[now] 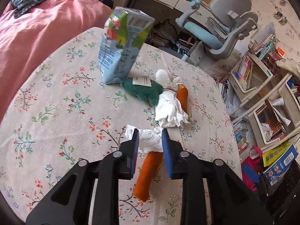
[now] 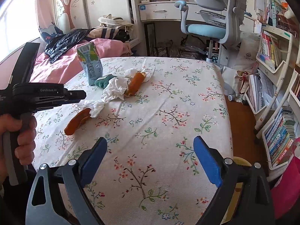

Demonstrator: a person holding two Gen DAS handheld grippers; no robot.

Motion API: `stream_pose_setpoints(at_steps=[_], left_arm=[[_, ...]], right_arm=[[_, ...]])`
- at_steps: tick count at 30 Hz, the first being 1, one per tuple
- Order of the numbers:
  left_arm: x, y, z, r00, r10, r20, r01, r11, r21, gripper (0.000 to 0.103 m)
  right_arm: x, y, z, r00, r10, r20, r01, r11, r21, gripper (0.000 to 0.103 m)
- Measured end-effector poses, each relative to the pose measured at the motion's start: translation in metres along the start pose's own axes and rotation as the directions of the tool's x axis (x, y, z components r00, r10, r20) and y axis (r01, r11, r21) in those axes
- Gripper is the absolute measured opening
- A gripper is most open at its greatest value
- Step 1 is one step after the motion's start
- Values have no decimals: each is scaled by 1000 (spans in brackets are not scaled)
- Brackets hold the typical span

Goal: Collect trash

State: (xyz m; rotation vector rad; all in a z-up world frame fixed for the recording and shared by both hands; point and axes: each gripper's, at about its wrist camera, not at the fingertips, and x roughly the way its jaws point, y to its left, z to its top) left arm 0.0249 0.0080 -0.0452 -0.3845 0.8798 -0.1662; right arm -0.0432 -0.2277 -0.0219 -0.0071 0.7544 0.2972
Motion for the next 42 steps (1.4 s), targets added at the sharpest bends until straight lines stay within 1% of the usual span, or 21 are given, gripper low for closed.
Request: stream_pose_setpoints(at_steps=[1,3,7,14,19,23,26,30,35,37,38,40,41,42], left_arm=[[-3,3,2,1000,12,12,-12,1000,-8,29],[-5,10,6,1000,21,21,-20,999,-28,31],[-3,18,9,1000,28,9,-28,999,-41,34],[-5,25,11,999,35,14,-34,998,-52,41],[-7,29,17,999,44,25,-43,998,-53,43],[-10,33,24,998,51,34,-49,998,-48,43],[-12,38,30,998,50,39,-47,997,-55,44],[-11,40,37,998,47,30,-45,998,-51,46],[-1,35,37,999,43,-21,-43,999,-6,51],[2,32,33,998,38,-41,-37,999,17,52],[4,30,32,998,37,-50,-35,999,26,53],[9,26,31,997,36,-65,-34,999,38,54],[10,25,31,997,35,-72,-32,999,41,54],[12,24,30,997,34,-76,-31,999,42,54]], right_arm=[[1,5,0,1000,10,-3,-10,1000,-10,90],[4,17,0,999,31,-10,-31,999,-36,89],[10,34,0,998,63,-23,-65,996,-60,89],[21,50,7,990,135,-37,-135,991,-15,89],[30,65,18,984,176,-33,-176,984,4,89],[41,79,23,979,199,-48,-200,980,-6,88],[51,85,26,974,214,-72,-214,977,-3,78],[61,88,28,970,224,-99,-224,975,13,69],[70,91,31,968,215,-131,-215,976,22,65],[75,93,30,963,216,-161,-215,976,22,54],[76,93,30,960,219,-174,-219,976,18,46],[73,93,28,961,206,-184,-212,977,-14,35],[71,91,26,962,196,-188,-204,979,-23,25],[69,87,24,961,200,-192,-208,978,-18,22]])
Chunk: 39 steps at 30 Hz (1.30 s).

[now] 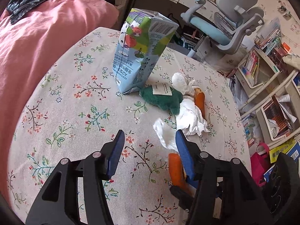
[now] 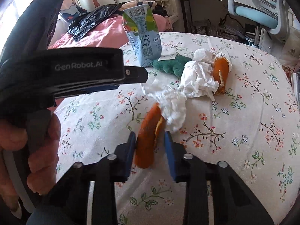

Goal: Collect trash

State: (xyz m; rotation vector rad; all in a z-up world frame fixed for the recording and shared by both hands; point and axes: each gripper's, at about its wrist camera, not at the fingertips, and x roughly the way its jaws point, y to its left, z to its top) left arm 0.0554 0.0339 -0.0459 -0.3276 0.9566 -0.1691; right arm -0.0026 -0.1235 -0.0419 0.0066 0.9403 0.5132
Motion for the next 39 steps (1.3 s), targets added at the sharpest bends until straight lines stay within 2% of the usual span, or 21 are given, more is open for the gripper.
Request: stream_pose_setpoints(at_steps=[6,9,13,16,22,24,26,28,29,30,35,39], left_arm=[[15,-10,-6,999,10,-41,-9,1000,28,55],[21,-19,-11,998,-6,-61,9,999,48,56],[29,-39,-17,997,-11,-76,19,994,104,61],[32,-55,-23,998,5,-65,5,989,147,68],[36,-79,-34,999,15,-41,-6,979,202,68],[37,-86,-37,999,30,-19,-25,974,227,62],[39,-92,-39,998,61,0,-59,963,262,36],[40,-95,-38,999,48,-7,-44,961,273,20],[39,-94,-37,1000,26,-9,-23,967,254,16],[37,-92,-35,1000,10,-5,-8,972,233,15],[29,-74,-29,1000,-27,6,26,990,141,15],[25,-73,-30,999,-47,14,45,989,139,15]], right_arm=[[-21,-24,-15,1000,-22,-18,22,1000,3,21],[-31,-33,-24,999,-24,-25,24,1000,-10,21],[-44,-44,-34,998,-51,-22,51,999,-14,21],[-52,-51,-38,996,-91,-17,91,996,-20,21],[-61,-68,-42,993,-120,-3,120,993,15,22],[-62,-71,-43,993,-115,4,115,993,28,25],[-60,-72,-42,994,-112,6,112,993,28,28],[-61,-70,-42,993,-119,10,118,993,25,39],[-62,-69,-41,992,-123,19,123,992,26,52],[-62,-68,-41,992,-125,30,124,992,28,56],[-63,-69,-43,990,-132,43,130,991,42,56],[-61,-70,-43,989,-139,41,137,990,43,56]])
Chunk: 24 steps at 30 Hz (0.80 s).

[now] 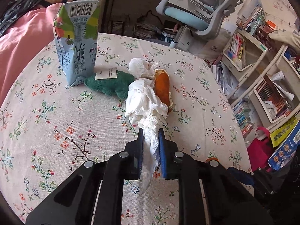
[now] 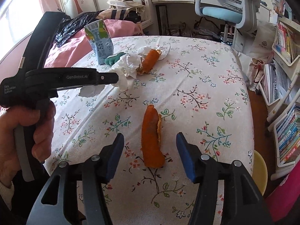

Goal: Collect trash

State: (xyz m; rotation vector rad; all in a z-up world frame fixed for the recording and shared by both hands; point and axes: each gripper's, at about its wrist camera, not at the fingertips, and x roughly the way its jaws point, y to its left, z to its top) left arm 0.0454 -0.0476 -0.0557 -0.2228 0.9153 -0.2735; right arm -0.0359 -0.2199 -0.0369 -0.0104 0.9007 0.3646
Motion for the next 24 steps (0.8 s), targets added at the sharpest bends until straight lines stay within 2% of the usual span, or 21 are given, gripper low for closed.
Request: stream_pose_setpoints(at_steps=[11,15,24], left_arm=[[-1,-7,-10,998,-45,-43,46,999,24,15],[2,-13,-12,997,-59,-54,61,997,42,15],[2,-26,-9,1000,-15,-21,17,996,91,15]], right_arm=[[1,-2,0,1000,0,0,0,1000,0,56],[1,-4,-1,1000,-2,1,2,1000,1,53],[2,-4,0,1000,-15,0,15,1000,-1,52]])
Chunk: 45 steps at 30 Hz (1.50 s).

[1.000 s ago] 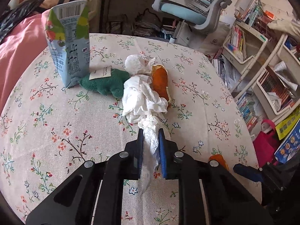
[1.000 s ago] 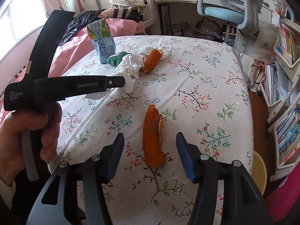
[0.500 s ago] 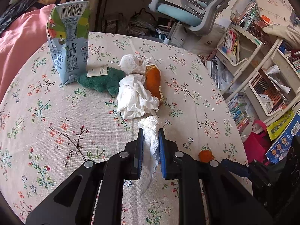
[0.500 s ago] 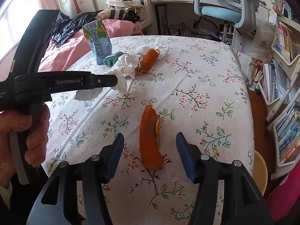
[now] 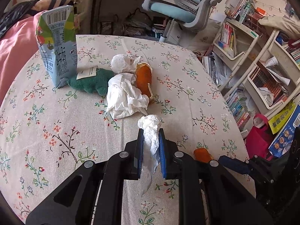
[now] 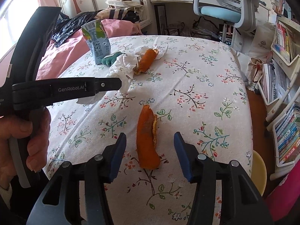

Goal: Collect trash

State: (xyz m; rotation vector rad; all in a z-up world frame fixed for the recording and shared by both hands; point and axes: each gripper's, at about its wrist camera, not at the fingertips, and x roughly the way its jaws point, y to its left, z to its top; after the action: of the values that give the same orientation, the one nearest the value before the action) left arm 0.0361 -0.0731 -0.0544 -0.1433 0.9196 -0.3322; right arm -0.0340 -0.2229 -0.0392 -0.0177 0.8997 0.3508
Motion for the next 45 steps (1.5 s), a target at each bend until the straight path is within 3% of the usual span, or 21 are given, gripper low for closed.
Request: stream_pose_setpoints(at_steps=[9,19,23,29,37,45], left_arm=[[-4,-12,-2,1000,17,15,-17,998,58,15],[-17,1,0,999,-28,25,28,1000,11,15],[-23,2,1,998,-48,32,47,999,13,15],[-30,2,2,997,-65,41,64,998,19,15],[-26,-5,2,998,-58,32,57,998,30,15],[-22,-7,6,998,-55,39,54,998,11,15]], right_arm=[[2,6,1,998,-58,-8,58,998,-16,52],[1,9,0,995,-103,-9,103,994,31,50],[1,9,2,992,-125,-18,125,991,35,45],[-1,2,2,989,-149,-27,150,988,34,26],[-3,2,0,993,-114,-32,114,993,2,18],[-13,-6,-1,997,-60,45,57,997,59,17]])
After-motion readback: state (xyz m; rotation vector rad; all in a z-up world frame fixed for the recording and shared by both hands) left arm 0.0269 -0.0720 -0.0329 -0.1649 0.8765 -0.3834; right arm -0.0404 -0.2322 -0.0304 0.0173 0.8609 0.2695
